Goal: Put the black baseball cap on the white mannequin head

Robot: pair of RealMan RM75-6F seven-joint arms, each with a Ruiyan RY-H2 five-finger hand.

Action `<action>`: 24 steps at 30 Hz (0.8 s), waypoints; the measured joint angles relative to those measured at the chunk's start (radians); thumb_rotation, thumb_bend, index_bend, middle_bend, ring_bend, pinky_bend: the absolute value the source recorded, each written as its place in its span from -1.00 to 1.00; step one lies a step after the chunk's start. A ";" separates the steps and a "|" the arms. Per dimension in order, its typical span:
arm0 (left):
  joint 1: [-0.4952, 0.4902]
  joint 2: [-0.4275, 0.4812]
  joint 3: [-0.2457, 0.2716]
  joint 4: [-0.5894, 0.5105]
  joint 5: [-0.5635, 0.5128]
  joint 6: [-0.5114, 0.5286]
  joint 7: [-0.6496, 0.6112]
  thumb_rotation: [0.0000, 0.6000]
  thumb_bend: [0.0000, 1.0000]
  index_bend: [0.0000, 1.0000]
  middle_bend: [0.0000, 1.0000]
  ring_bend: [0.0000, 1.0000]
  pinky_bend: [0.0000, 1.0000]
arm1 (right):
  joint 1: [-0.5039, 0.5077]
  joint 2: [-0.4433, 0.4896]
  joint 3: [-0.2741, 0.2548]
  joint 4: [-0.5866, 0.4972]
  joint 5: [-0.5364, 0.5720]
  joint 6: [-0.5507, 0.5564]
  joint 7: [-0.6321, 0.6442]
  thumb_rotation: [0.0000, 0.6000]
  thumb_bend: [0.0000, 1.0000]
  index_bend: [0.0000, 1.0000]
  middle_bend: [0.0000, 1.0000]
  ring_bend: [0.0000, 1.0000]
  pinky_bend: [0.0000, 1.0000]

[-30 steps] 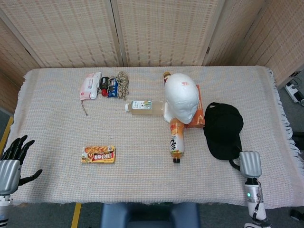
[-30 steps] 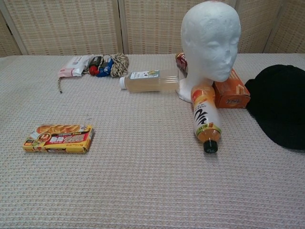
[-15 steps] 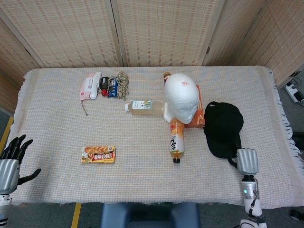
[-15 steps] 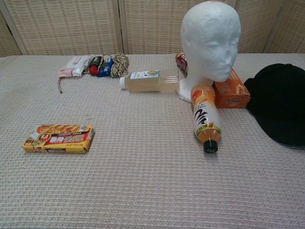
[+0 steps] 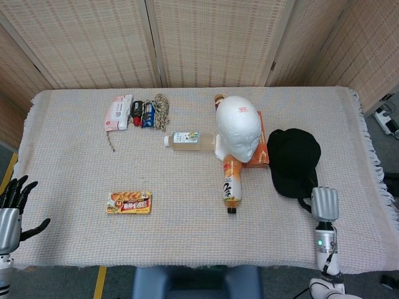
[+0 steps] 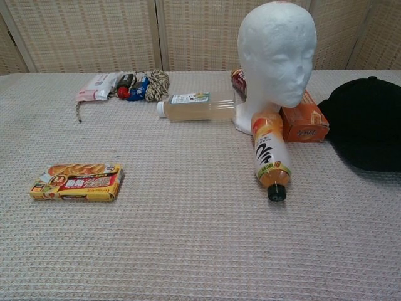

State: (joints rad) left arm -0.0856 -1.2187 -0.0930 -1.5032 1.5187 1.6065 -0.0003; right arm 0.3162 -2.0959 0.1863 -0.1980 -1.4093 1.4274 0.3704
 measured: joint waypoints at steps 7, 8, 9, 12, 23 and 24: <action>0.006 -0.004 -0.007 0.006 -0.002 0.017 -0.002 1.00 -0.66 -0.61 -0.75 -0.86 -0.50 | 0.021 0.026 0.007 -0.029 0.008 -0.018 0.032 1.00 -0.11 -0.02 1.00 1.00 1.00; 0.007 -0.004 -0.008 0.005 -0.002 0.018 -0.002 1.00 -0.66 -0.61 -0.75 -0.86 -0.50 | 0.022 0.028 0.007 -0.032 0.008 -0.017 0.034 1.00 -0.08 0.01 1.00 1.00 1.00; 0.007 -0.005 -0.008 0.004 -0.002 0.019 -0.002 1.00 -0.66 -0.61 -0.75 -0.86 -0.50 | 0.023 0.031 0.008 -0.036 0.008 -0.014 0.038 1.00 -0.05 0.04 1.00 1.00 1.00; 0.008 -0.005 -0.009 0.002 -0.001 0.021 -0.002 1.00 -0.66 -0.61 -0.75 -0.86 -0.49 | 0.024 0.037 0.009 -0.048 0.009 -0.003 0.047 1.00 0.00 0.17 1.00 1.00 1.00; 0.009 0.001 -0.008 -0.002 0.000 0.018 -0.007 1.00 -0.66 -0.61 -0.75 -0.85 -0.50 | 0.058 0.062 0.098 -0.094 0.071 0.078 0.098 1.00 0.01 0.59 1.00 1.00 1.00; 0.010 0.002 -0.008 -0.002 0.001 0.019 -0.008 1.00 -0.66 -0.61 -0.75 -0.85 -0.50 | 0.065 0.066 0.114 -0.102 0.082 0.082 0.104 1.00 0.01 0.60 1.00 1.00 1.00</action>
State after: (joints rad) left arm -0.0758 -1.2165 -0.1008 -1.5052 1.5197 1.6253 -0.0084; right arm 0.3817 -2.0297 0.3002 -0.2998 -1.3269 1.5095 0.4741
